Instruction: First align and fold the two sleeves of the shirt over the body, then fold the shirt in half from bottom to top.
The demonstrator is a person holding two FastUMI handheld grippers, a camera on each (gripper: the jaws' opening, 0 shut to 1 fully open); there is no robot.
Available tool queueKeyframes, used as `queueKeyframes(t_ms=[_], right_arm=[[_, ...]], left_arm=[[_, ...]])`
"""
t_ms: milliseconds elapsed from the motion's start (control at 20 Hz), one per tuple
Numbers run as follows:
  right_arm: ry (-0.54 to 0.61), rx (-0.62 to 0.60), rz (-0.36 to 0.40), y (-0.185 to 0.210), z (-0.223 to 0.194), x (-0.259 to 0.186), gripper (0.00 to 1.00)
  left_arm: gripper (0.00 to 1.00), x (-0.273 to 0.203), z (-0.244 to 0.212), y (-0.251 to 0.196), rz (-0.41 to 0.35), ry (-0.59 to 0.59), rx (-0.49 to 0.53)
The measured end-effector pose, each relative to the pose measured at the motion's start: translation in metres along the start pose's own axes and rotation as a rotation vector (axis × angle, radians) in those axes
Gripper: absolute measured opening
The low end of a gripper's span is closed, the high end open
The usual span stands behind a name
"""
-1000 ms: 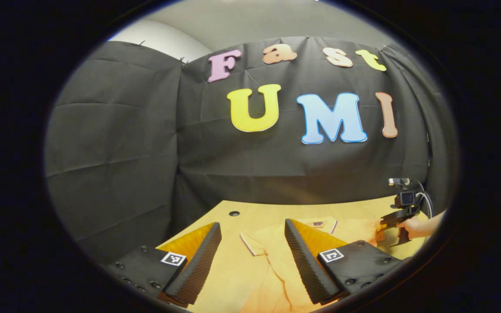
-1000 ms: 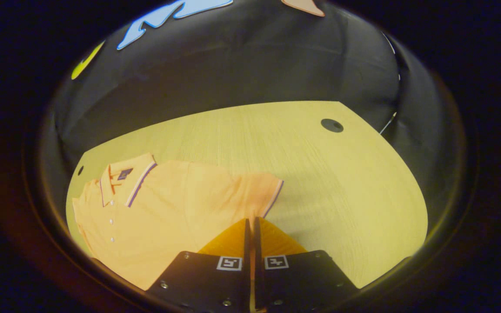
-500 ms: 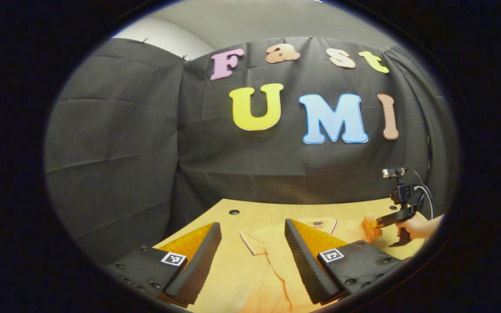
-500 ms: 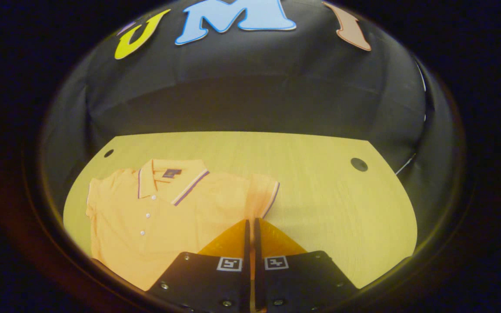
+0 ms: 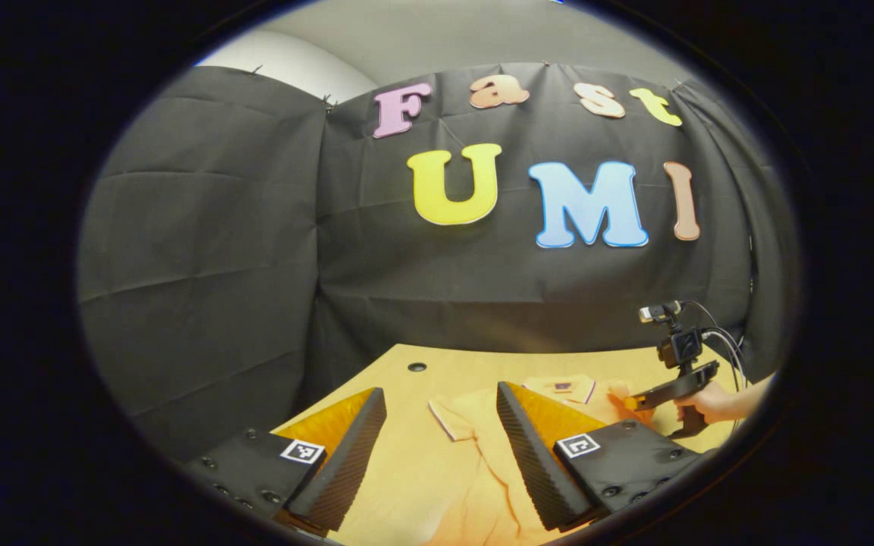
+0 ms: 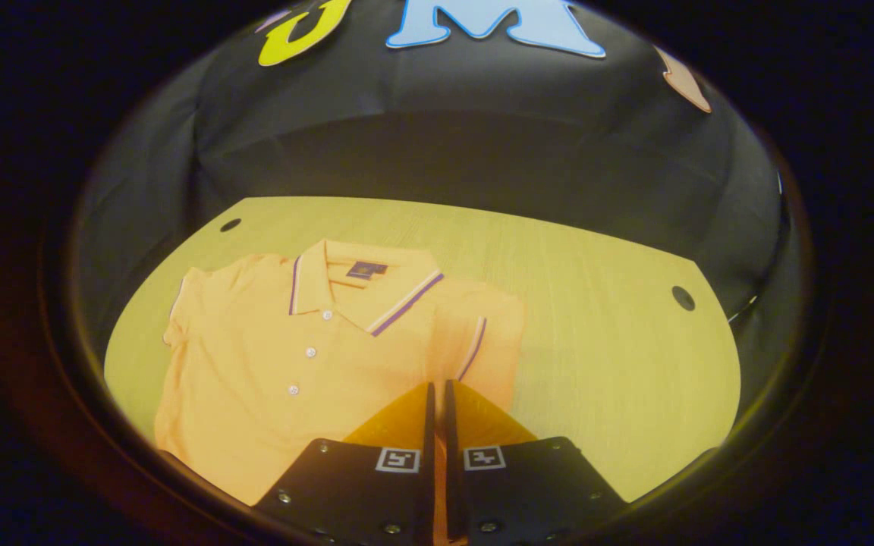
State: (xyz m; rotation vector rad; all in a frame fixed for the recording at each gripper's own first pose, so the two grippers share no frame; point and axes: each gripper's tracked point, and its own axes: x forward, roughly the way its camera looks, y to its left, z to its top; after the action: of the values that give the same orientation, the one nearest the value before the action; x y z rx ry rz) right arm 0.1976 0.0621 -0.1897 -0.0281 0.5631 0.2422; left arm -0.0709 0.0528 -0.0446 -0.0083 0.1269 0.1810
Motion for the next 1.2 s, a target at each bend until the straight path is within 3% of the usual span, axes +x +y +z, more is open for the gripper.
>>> queueKeyframes(t_ms=[150,300,400,450,500,550,600,700,900,1050,1200], right_arm=[[0.000,0.011,-0.006,-0.001,0.002,-0.001,0.10],[0.001,0.013,0.005,0.002,0.003,-0.007,0.25],[0.003,0.000,0.003,0.004,0.002,-0.013,0.37],[0.000,-0.004,0.005,0.006,0.003,-0.018,0.44],[-0.003,-0.008,0.001,0.008,0.004,-0.026,0.61],[-0.014,-0.008,-0.007,0.010,0.006,-0.032,0.67],[-0.029,-0.004,-0.018,0.012,0.009,-0.039,0.86],[-0.067,0.011,-0.044,0.017,0.016,-0.059,0.96],[-0.162,0.044,-0.099,0.031,0.033,-0.108,0.98],[-0.247,0.071,-0.150,0.042,0.044,-0.148,0.97],[-0.318,0.092,-0.189,0.053,0.047,-0.188,0.97]], left_arm=[[0.99,0.002,-0.002,0.006,-0.003,0.007,-0.011],[0.95,0.010,-0.006,0.007,-0.024,0.014,-0.022],[0.99,0.017,-0.010,0.007,-0.045,0.018,-0.029],[0.99,0.023,-0.011,0.006,-0.058,0.020,-0.032],[0.99,0.030,-0.012,0.005,-0.073,0.024,-0.036],[0.99,0.037,-0.015,0.004,-0.091,0.028,-0.040],[0.99,0.045,-0.018,0.005,-0.108,0.031,-0.045],[0.99,0.063,-0.026,0.003,-0.148,0.044,-0.052],[0.95,0.110,-0.050,0.004,-0.219,0.089,-0.067],[0.99,0.150,-0.074,-0.001,-0.264,0.150,-0.090],[0.94,0.190,-0.104,-0.004,-0.270,0.214,-0.088]])
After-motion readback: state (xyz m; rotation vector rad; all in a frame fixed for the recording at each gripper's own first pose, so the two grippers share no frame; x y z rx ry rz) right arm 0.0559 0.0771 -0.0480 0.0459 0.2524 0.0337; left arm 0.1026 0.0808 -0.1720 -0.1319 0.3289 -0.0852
